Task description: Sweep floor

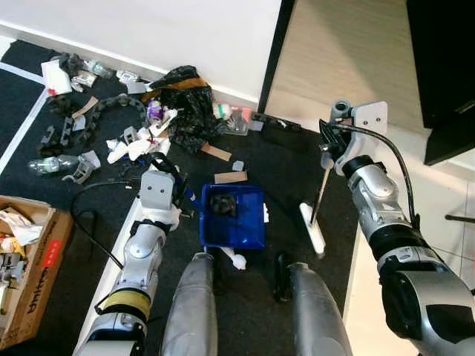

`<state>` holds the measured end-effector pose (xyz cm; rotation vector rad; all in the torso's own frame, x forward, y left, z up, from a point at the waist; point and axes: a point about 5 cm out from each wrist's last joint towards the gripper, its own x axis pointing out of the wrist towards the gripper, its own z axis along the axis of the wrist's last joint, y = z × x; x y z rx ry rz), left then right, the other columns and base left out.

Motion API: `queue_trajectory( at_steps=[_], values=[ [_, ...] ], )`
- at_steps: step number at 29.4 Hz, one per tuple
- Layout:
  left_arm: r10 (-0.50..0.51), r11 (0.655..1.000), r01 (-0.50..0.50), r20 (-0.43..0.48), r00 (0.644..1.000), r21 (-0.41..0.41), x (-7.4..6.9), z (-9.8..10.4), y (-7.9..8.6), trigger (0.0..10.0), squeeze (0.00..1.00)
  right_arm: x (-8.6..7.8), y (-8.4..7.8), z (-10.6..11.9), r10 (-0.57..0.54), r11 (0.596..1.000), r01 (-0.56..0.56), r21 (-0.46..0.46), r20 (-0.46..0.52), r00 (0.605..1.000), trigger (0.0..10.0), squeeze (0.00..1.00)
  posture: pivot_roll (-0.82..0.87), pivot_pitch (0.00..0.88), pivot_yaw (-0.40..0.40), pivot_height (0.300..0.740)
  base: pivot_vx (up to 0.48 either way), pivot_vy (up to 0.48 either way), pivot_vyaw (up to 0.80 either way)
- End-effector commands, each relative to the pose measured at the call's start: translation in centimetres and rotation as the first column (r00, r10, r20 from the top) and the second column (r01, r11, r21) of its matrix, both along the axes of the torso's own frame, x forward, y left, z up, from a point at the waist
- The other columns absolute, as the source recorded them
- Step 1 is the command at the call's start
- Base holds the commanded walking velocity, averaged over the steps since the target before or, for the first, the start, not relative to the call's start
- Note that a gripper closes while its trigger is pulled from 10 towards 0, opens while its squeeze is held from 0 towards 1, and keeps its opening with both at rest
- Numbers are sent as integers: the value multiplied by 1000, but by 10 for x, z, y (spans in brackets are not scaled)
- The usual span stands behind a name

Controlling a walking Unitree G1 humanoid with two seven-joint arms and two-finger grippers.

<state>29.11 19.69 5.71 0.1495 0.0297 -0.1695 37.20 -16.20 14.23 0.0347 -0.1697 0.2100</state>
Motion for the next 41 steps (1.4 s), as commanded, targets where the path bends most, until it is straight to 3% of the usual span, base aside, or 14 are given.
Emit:
queue_trajectory(
  at_steps=[1,8,14,22,36,41],
  values=[
    [9,1000,-7,-80,997,23,-12,-17,3,10000,0,-2,0,-9,-30,983,35,180,-29,999,10000,0,141,436,-51,740,0,0,0],
    [7,1000,-6,-78,997,18,-13,-16,1,10000,0,1,5,-2,-44,936,42,350,-2,999,10000,0,139,444,-51,740,0,0,0],
    [6,1000,-5,-75,997,15,-14,-15,0,10000,0,2,16,5,-11,914,-7,406,41,999,10000,0,143,449,-53,740,0,0,0],
    [1,1000,0,-81,997,7,-18,-17,-4,10000,0,4,18,13,1,873,-40,486,80,997,10000,0,140,444,-59,740,0,0,0],
    [-10,1000,9,-84,996,-11,-16,-16,-11,10000,0,5,17,17,35,853,-89,514,113,993,10000,0,131,437,-62,740,0,0,0],
    [-11,1000,10,-85,996,-12,-15,-16,-11,10000,0,5,13,21,41,866,-103,489,135,990,10000,0,131,437,-62,740,0,0,0]
  ],
)
